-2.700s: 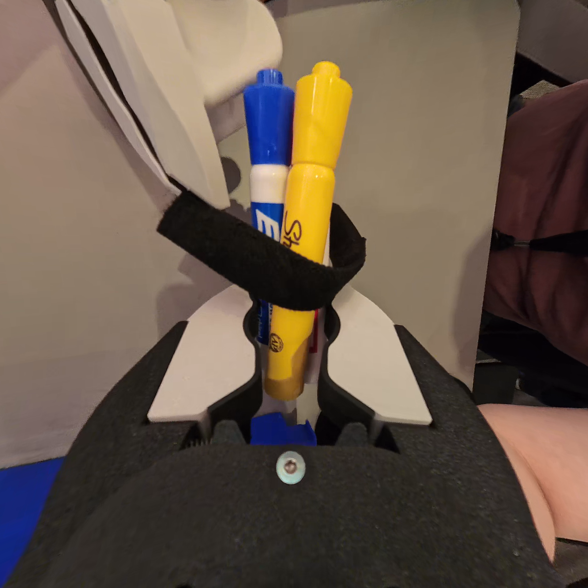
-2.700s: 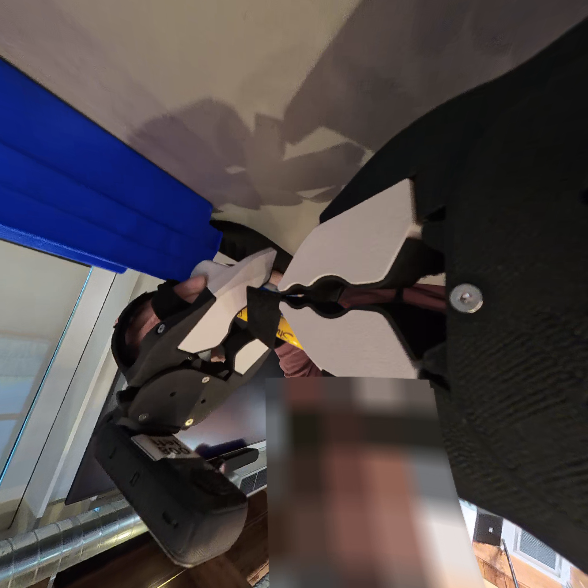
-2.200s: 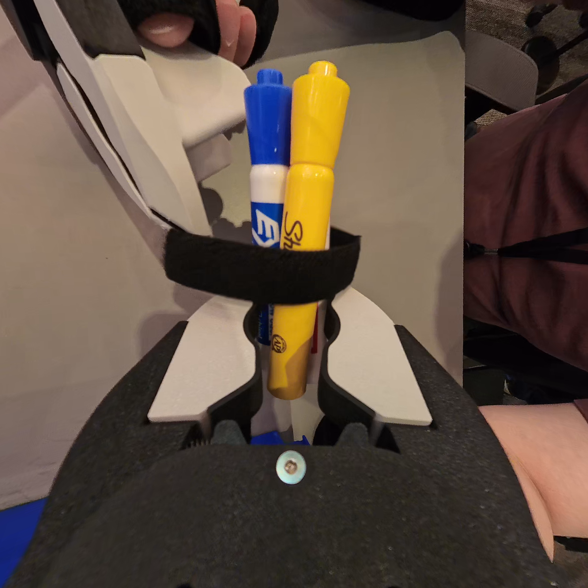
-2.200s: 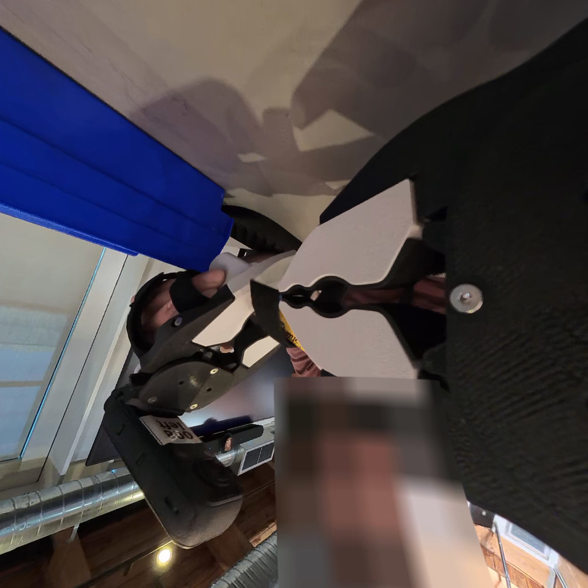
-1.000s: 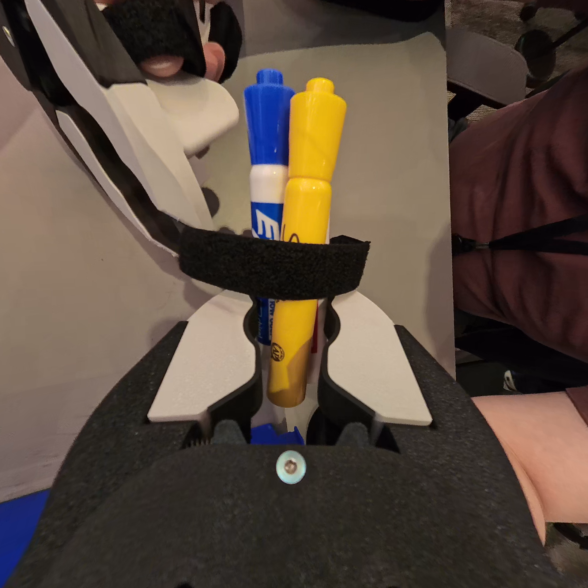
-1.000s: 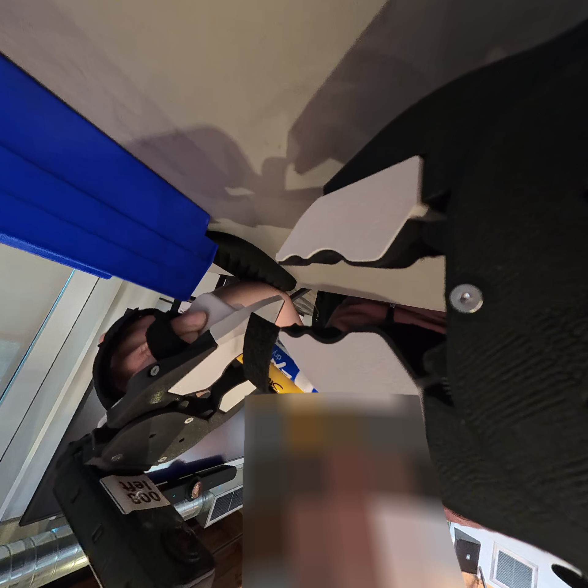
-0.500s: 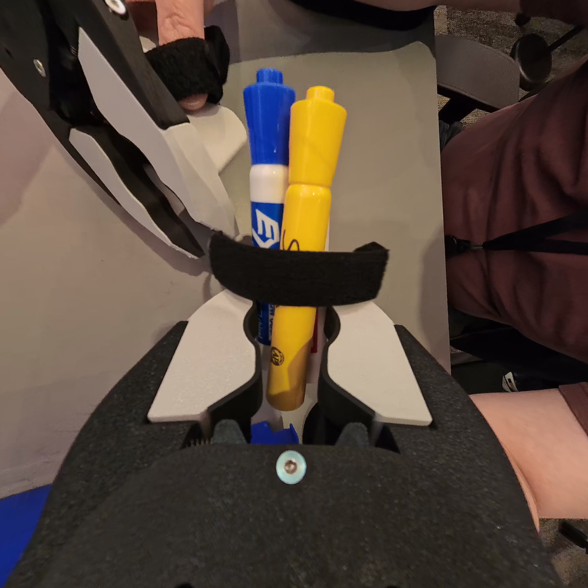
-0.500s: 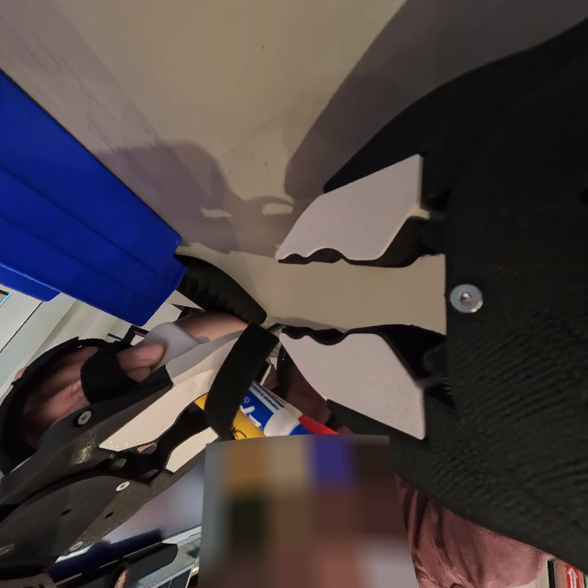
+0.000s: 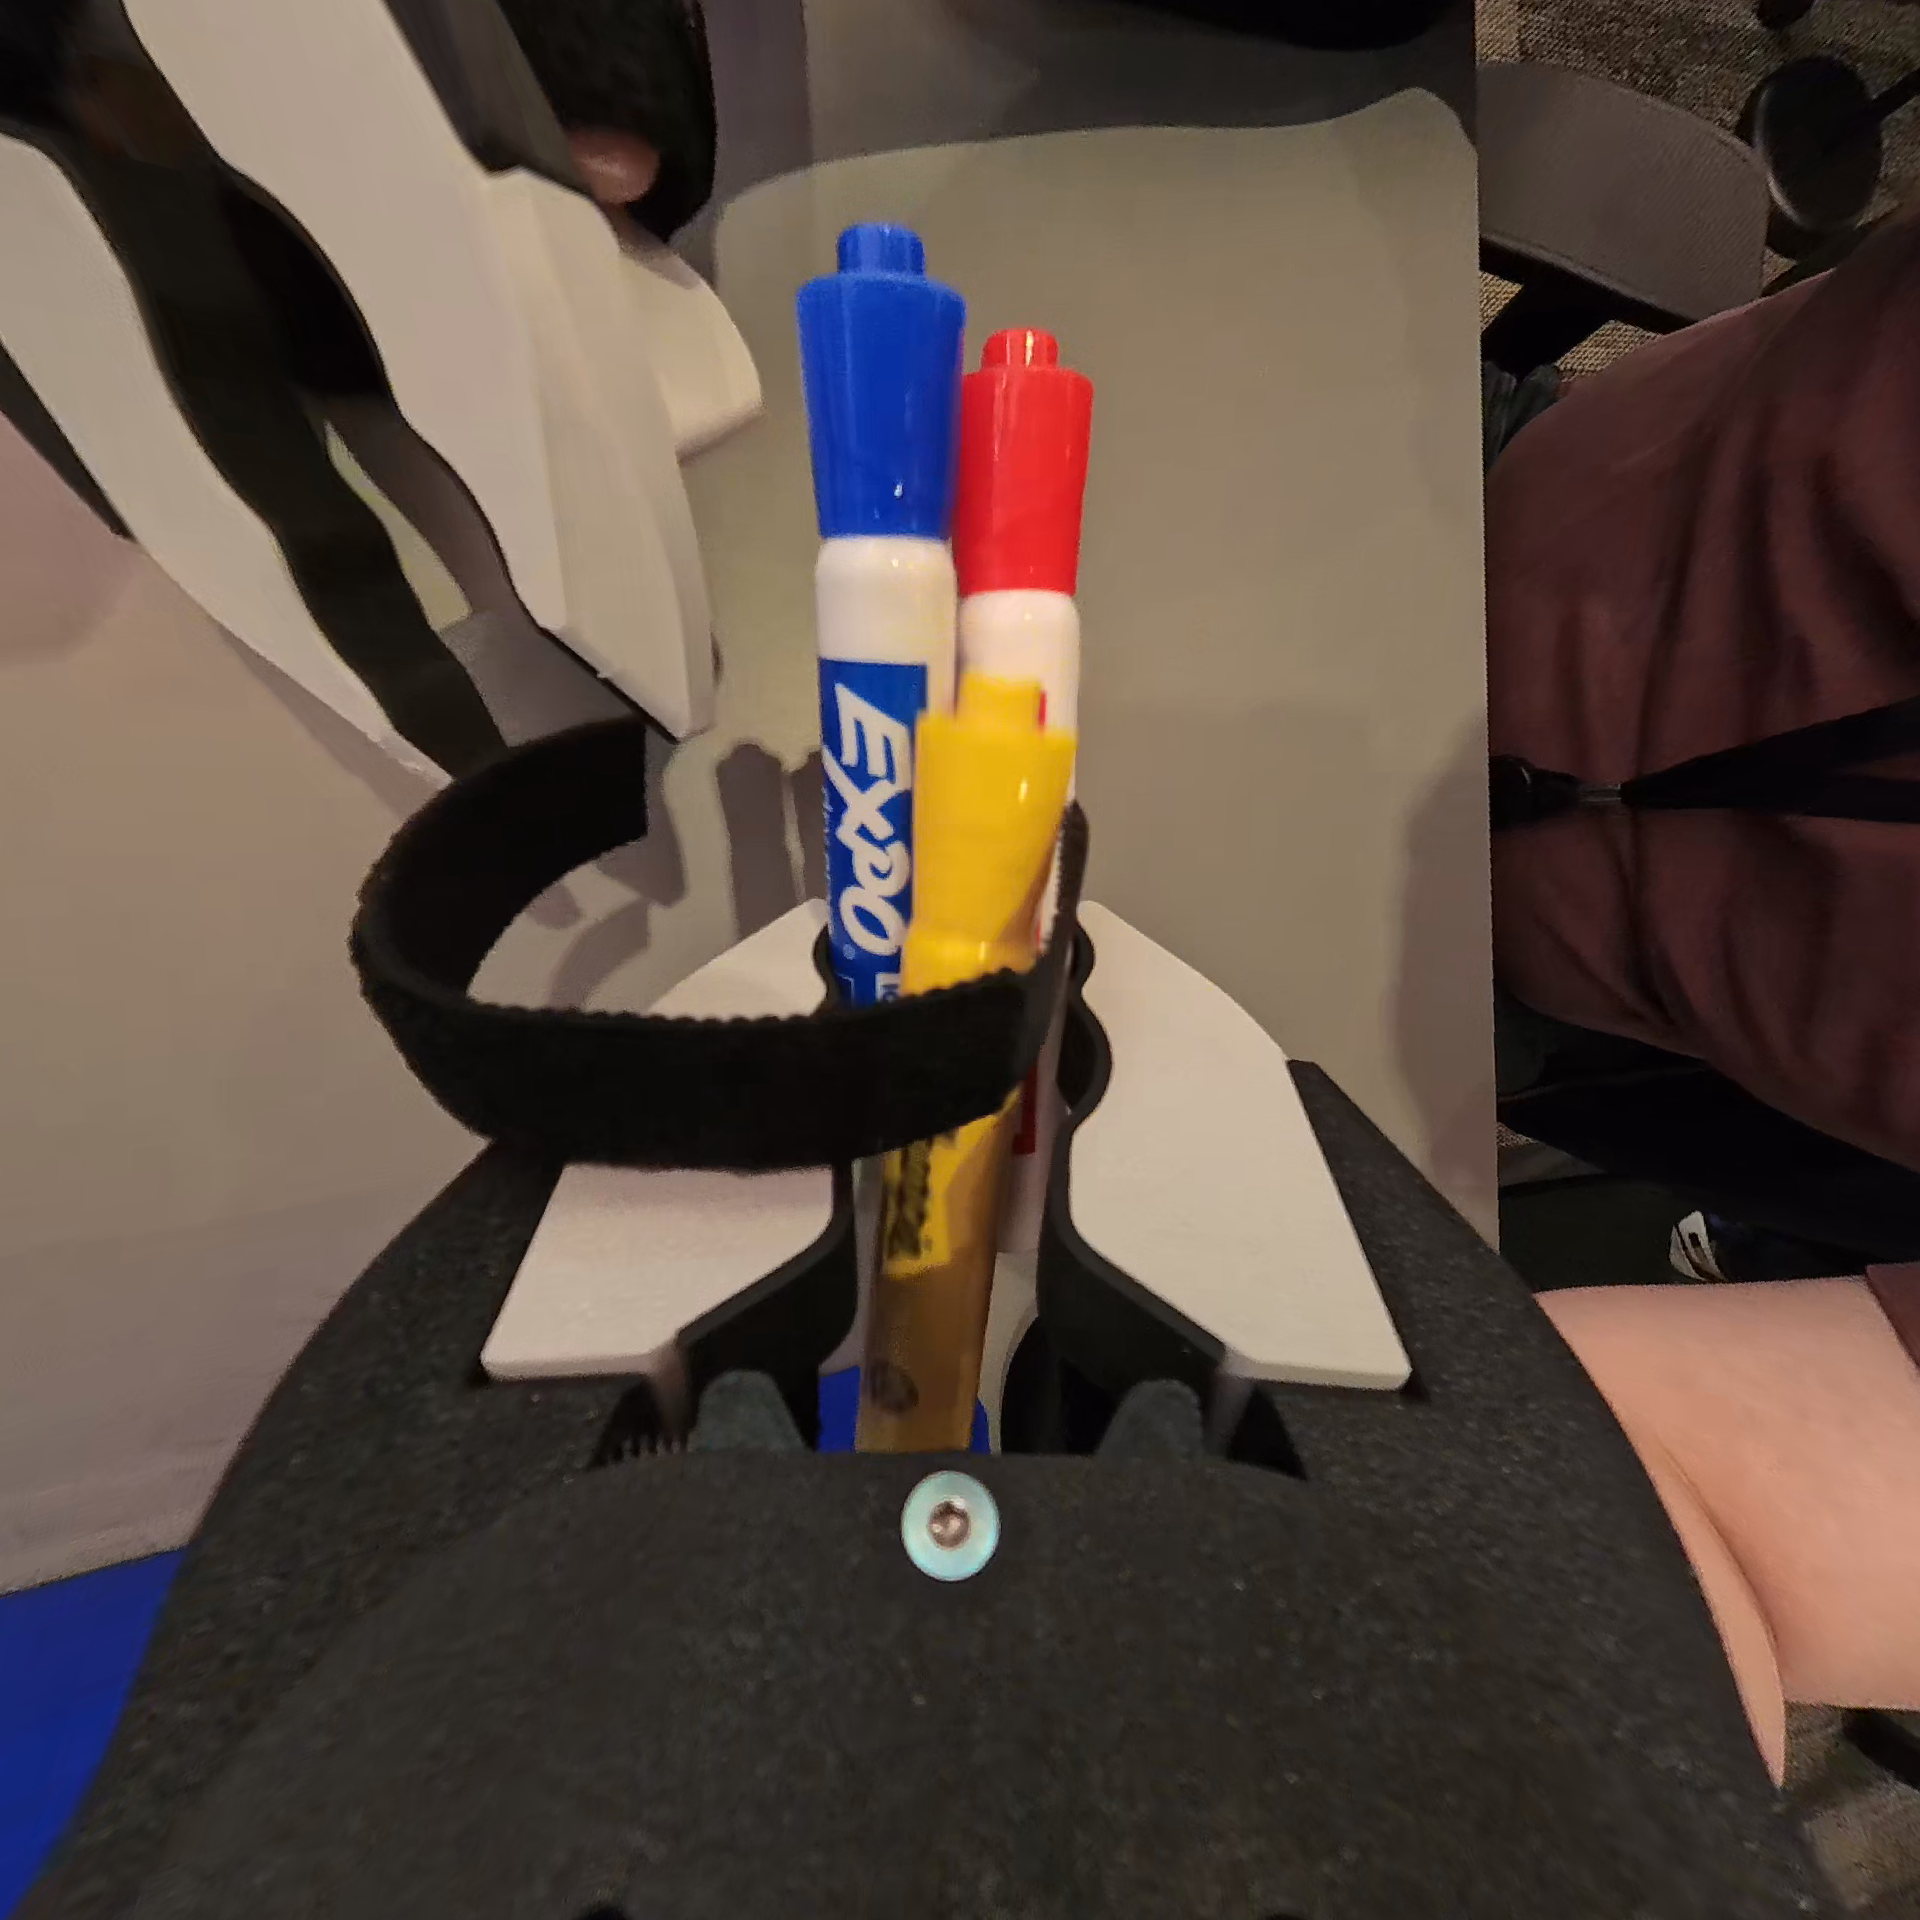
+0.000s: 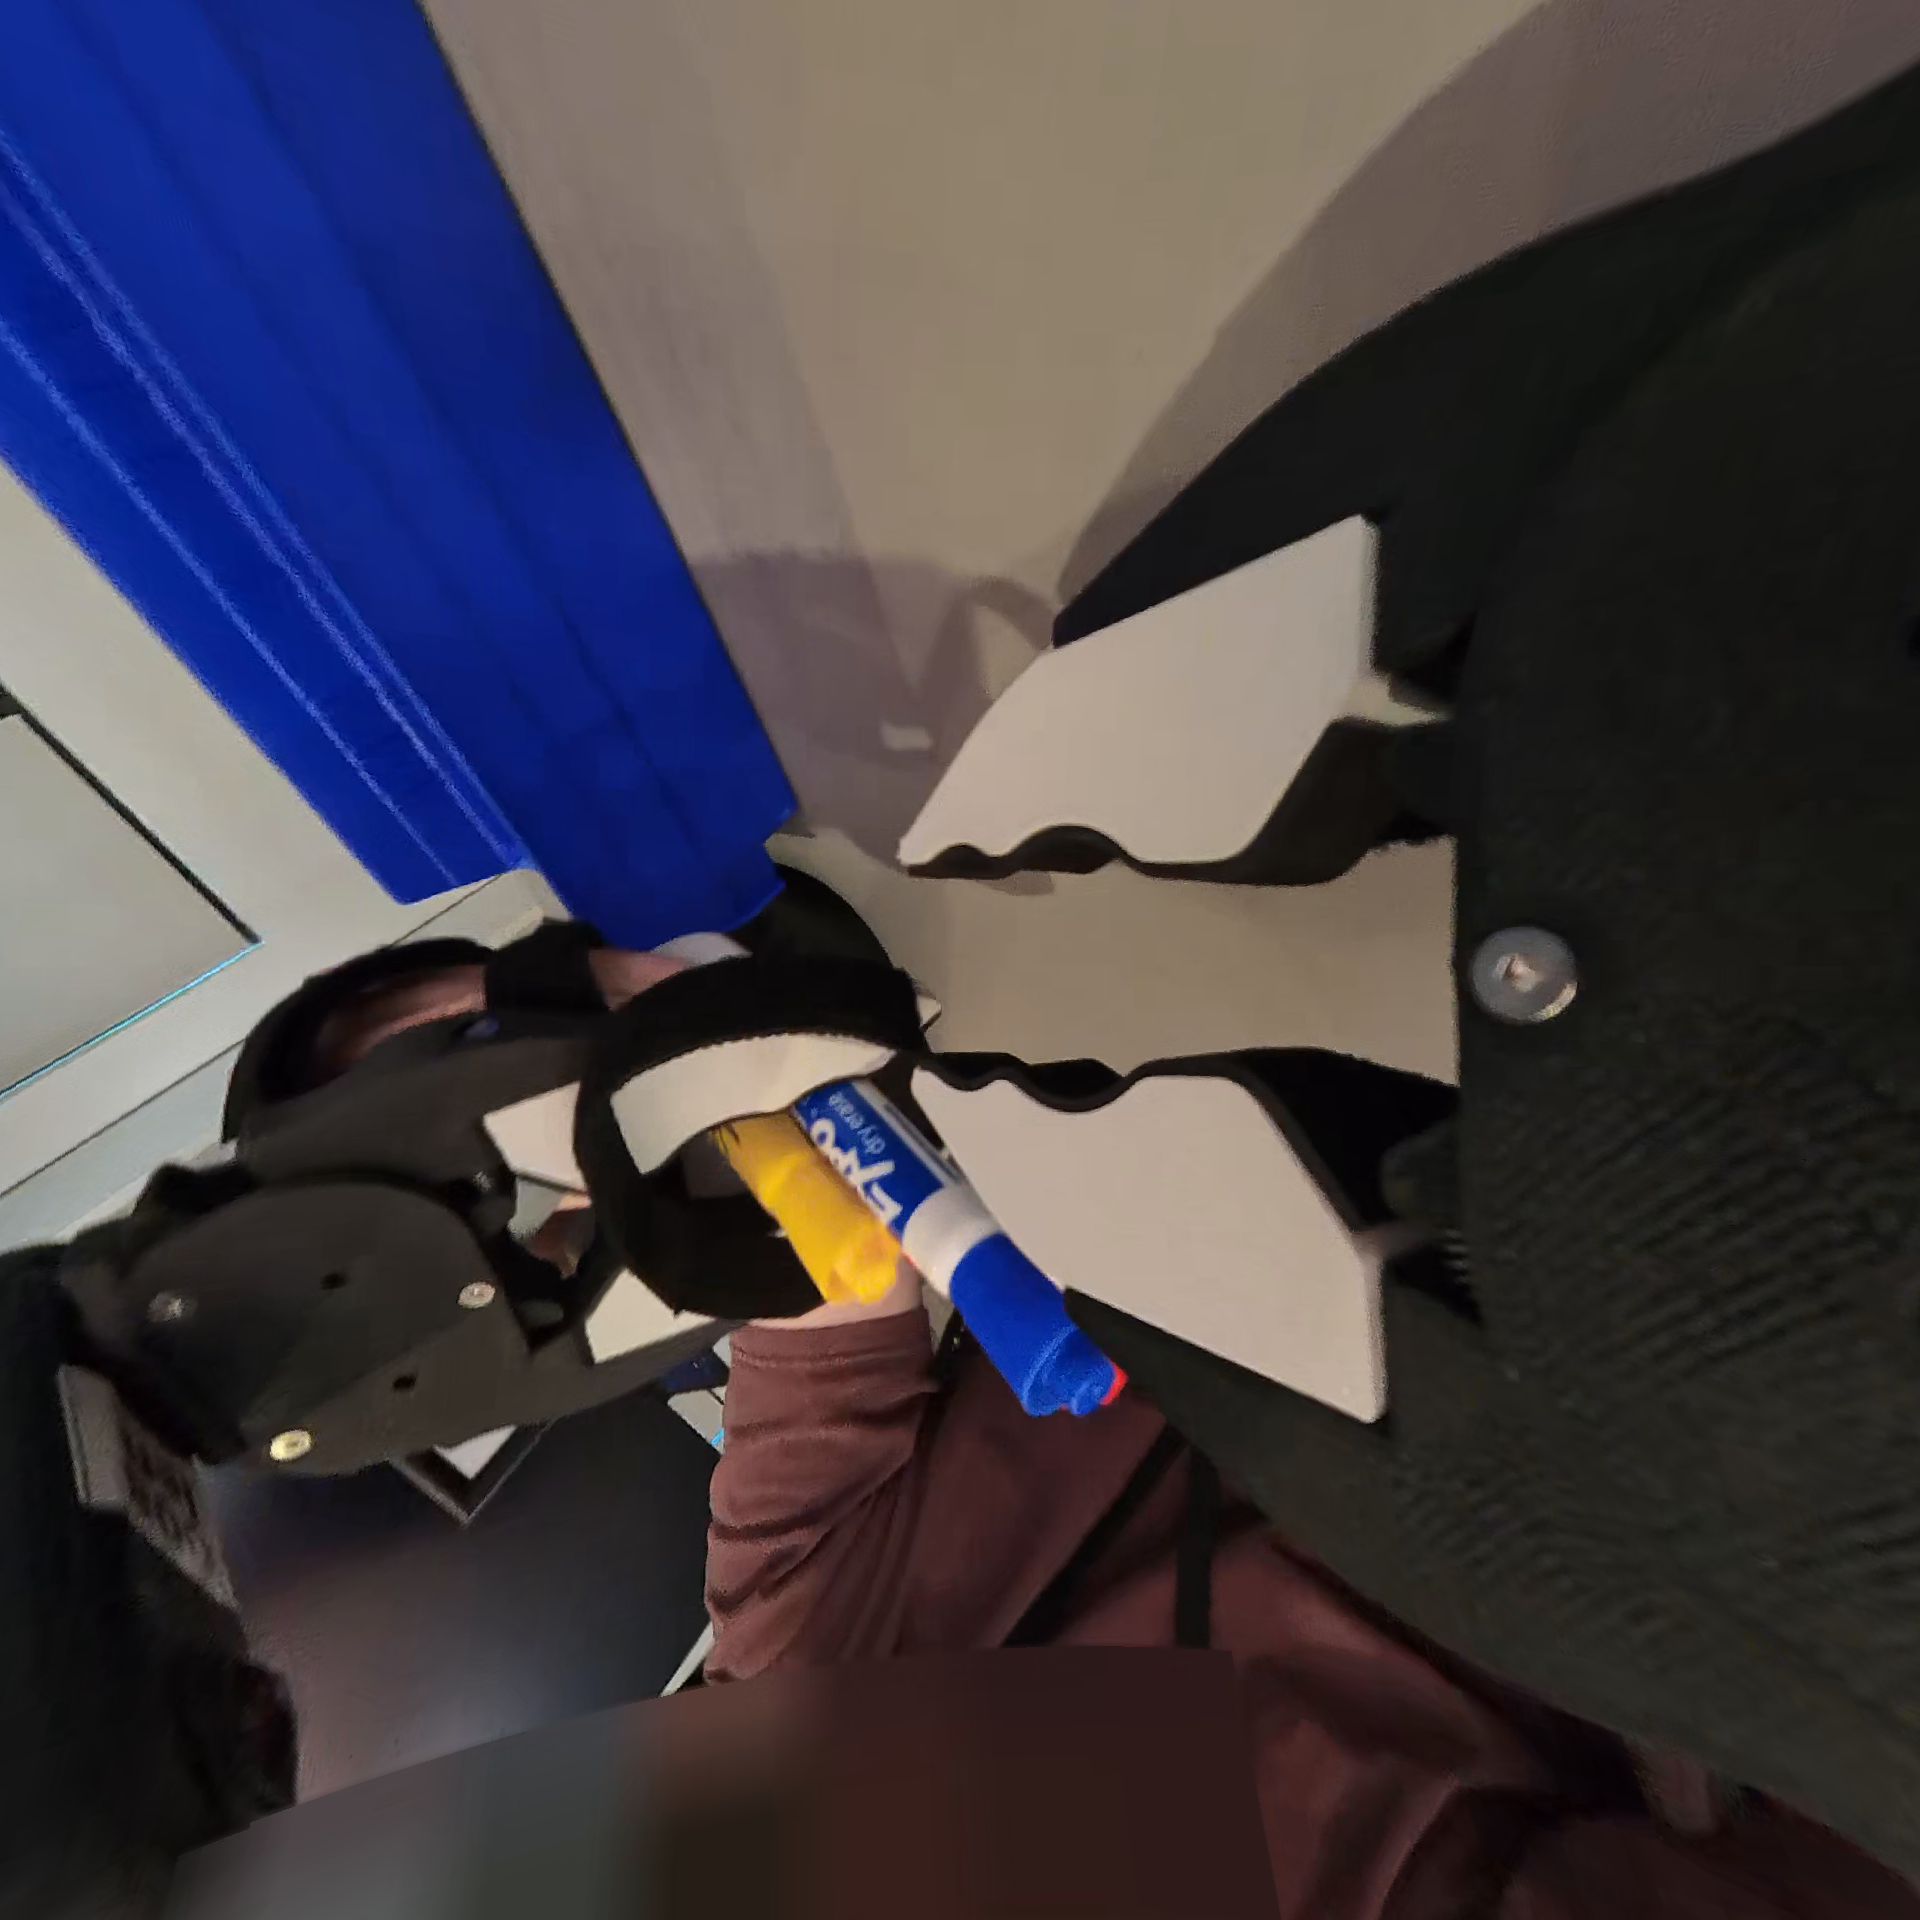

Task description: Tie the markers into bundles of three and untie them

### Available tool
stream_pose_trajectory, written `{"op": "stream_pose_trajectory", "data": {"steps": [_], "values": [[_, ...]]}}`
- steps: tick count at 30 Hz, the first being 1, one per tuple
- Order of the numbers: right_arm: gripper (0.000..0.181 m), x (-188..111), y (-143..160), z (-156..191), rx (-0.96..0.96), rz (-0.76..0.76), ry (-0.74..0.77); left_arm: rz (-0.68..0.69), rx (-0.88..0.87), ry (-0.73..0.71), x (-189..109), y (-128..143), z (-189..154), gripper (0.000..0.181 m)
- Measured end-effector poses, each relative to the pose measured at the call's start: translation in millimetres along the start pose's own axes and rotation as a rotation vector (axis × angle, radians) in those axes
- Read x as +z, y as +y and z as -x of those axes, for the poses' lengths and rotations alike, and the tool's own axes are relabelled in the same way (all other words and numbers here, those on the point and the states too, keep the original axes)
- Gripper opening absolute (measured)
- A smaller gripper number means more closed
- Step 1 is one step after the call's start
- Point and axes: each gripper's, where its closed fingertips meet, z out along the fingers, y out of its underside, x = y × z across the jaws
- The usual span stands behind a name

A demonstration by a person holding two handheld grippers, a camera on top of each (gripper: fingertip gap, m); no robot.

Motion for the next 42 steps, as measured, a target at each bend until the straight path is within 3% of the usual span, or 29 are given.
{"op": "stream_pose_trajectory", "data": {"steps": [4, 11, 15, 17, 24, 30, 33, 36, 38, 42], "values": [[0.033, 2.6, -2.5, 8.6, -0.059, -0.006, -0.022, 0.002, 0.001, 0.013, 2.7, -1.2, -1.5, 0.037], [0.031, 1.5, 32.0, -27.0, -0.004, 0.176, 0.152, 0.047, -0.042, 0.004, 8.9, 9.9, 8.4, 0.038], [0.042, -4.7, 44.9, -42.4, -0.027, 0.27, 0.273, 0.04, -0.051, 0.007, 8.0, 9.7, 8.7, 0.038], [0.052, -12.3, 45.2, -53.4, -0.022, 0.297, 0.377, 0.046, -0.052, -0.003, 8.1, 9.7, 9.4, 0.038], [0.052, -70.4, 57.7, -71.9, 0.035, 0.509, 0.781, 0.03, -0.016, -0.007, 10.4, -0.9, 6.0, 0.038], [0.052, -90.8, 76.5, -67.1, 0.052, 0.653, 0.857, 0.029, -0.026, -0.042, 1.3, 2.2, 6.8, 0.038], [0.047, -74.8, 54.4, -58.5, -0.045, 0.539, 0.781, 0.008, -0.037, -0.088, -13.9, 6.8, 7.6, 0.038], [0.041, -27.0, 31.0, -19.8, -0.232, 0.383, 0.502, -0.013, -0.075, -0.173, -35.6, 16.4, 12.4, 0.038], [0.041, 5.7, 33.4, 2.9, -0.316, 0.353, 0.349, -0.048, -0.095, -0.202, -49.8, 20.7, 11.1, 0.038], [0.044, 49.4, 56.5, -4.9, -0.431, 0.42, 0.386, -0.051, -0.15, -0.286, -69.5, 38.3, 14.3, 0.038]]}}
